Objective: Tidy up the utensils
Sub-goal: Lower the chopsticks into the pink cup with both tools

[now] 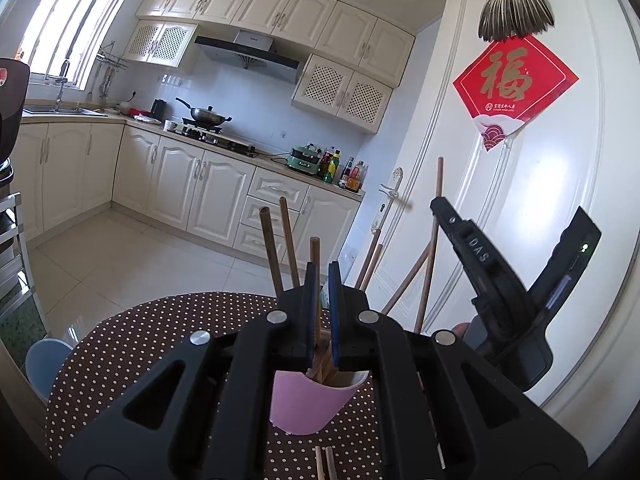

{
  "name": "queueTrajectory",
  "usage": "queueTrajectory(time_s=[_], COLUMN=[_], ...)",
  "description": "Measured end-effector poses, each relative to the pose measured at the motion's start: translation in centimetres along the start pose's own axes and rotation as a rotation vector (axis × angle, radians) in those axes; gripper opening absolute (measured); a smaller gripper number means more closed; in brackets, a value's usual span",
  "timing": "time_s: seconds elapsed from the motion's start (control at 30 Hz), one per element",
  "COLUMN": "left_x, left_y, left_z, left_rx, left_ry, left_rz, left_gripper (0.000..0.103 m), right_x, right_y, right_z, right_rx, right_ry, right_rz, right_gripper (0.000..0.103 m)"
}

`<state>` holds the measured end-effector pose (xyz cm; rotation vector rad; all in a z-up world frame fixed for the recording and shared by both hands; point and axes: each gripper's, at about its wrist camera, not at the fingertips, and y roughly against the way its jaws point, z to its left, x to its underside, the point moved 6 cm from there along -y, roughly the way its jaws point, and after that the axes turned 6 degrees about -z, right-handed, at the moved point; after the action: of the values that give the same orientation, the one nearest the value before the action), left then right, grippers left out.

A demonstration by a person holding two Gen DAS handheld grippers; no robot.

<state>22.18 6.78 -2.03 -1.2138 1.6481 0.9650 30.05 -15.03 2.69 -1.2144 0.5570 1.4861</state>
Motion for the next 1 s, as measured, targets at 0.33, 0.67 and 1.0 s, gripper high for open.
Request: queueTrajectory(time_s=[0.33,0.67,1.0], left_x=[0.1,-0.1,-0.3], left_y=[-0.3,-0.7,-0.4], left_z=[0.2,-0.7,-1.0], left_rx=[0.003,0.015,-0.018], left_ry=[-0.002,-0.025,-0.062], left_rz=[0.018,0.058,0.041], left_gripper=[0.006,0.006,0.006], right_x=[2.4,3.2,-3.1], right_y=[-1.6,-0.1,2.9], right_z=[1.9,2.4,3.0], right_rx=[-0.179,-0.140,0.052], right_ry=[0.060,0.145,0.091], right_rz=[0.367,0.597,-0.110], right_gripper=[0.005,0.005,0.005])
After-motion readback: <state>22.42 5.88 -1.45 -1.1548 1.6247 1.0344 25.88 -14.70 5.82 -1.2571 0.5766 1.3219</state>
